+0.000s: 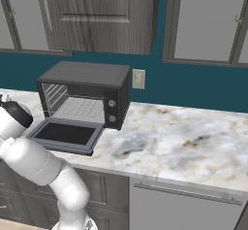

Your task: Pick up the heated bread from the toaster oven and place it in the bowl. Then move the bread bowl to the dining counter.

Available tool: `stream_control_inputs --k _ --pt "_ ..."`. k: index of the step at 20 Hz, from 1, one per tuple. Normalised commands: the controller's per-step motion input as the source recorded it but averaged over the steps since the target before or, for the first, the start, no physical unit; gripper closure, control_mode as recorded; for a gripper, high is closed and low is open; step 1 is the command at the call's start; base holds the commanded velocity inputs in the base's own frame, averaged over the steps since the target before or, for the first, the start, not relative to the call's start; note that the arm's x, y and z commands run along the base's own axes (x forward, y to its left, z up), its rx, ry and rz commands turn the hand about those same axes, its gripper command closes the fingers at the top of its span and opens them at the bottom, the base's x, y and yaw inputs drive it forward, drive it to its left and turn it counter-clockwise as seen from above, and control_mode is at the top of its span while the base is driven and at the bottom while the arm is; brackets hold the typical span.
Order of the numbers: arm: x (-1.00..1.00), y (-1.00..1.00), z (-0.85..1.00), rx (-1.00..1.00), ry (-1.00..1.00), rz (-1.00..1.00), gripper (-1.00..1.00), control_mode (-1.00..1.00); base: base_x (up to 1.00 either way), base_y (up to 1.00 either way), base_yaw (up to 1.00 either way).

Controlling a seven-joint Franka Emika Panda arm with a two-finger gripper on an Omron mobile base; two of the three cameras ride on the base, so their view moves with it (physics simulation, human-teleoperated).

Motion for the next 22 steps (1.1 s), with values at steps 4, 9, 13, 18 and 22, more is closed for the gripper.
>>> stream_control_inputs --k 4,9,13,18,22 --pt "-0.65 -0.22 0.32 0.0 0.08 -0.17 -1.0 -1.0 0.0 0.0 0.0" --pt "-0.87 -0.93 -0.53 0.02 0.1 -0.22 -1.0 -1.0 0.0 0.0 0.0" --pt "-0.15 -0.67 -0.32 0.07 0.12 -0.44 -1.0 -1.0 0.0 0.0 0.0" --pt "0.14 -0.19 -0.17 0.13 0.13 -0.38 -1.0 -1.0 0.0 0.0 0.0" --pt "0.29 0.19 -0.23 0.07 0.0 -0.2 -1.0 -1.0 0.0 0.0 0.0"
